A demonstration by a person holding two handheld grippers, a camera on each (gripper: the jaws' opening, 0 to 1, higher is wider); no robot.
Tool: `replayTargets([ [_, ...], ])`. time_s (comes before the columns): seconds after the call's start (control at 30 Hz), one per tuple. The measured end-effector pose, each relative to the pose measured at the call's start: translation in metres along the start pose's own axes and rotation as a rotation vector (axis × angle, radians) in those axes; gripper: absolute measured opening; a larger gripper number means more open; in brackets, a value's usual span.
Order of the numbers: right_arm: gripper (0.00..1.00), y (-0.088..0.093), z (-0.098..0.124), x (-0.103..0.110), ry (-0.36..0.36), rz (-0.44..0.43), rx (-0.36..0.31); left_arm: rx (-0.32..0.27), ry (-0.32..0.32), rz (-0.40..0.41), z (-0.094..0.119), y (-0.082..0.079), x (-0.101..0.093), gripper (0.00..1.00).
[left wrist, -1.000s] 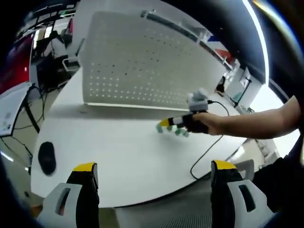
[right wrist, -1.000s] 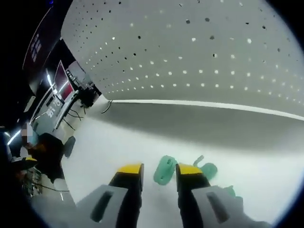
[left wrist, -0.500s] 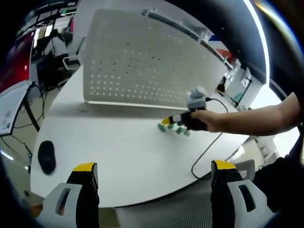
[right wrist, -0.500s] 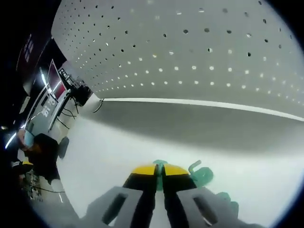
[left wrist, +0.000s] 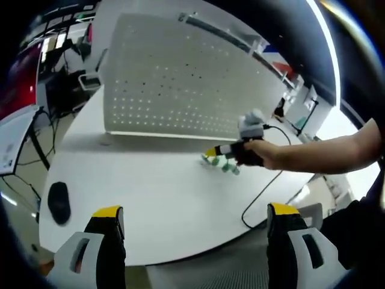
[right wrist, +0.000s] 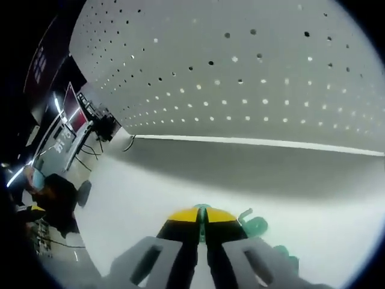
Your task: Insert the hook assembly into the mounting plate slot until the hook locks in place.
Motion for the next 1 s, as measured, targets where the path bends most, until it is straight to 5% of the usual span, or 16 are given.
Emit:
replayTargets([
  [0.4, 0.0, -0.024, 0.031, 0.007, -0.012, 0.022, -0.115, -0.036, 0.046, -0.03, -0.007, -0.015, -0.021, 1.0],
  [0.5, 0.0, -0.031, 0.042, 0.019, -0.095, 0.012, -0.185, -0.062, 0.059, -0.028, -0.007, -0.02, -0.026, 1.0],
  [0.6, 0.0, -0.03, 0.053, 0.021, -0.072, 0.083, -0.193, -0.059, 0.062, -0.035, -0.01, -0.022, -0.03, 1.0],
  [1.0, 0.0, -0.035, 0.112, 0.048, -0.12, 0.025, -0.344, -0.072, 0.115, -0.053, -0.028, -0.036, -0.059, 0.99],
])
Point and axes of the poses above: the point that each gripper's makers call its tool centre point, and the gripper's own axes: z roughly backward along the fingers, x roughly to its left, y roughly out of its underside, the point moved 5 cm from there along z, roughly backward along the fingers, and after that the axes turned 14 degrees about z, right-handed, at the moved point
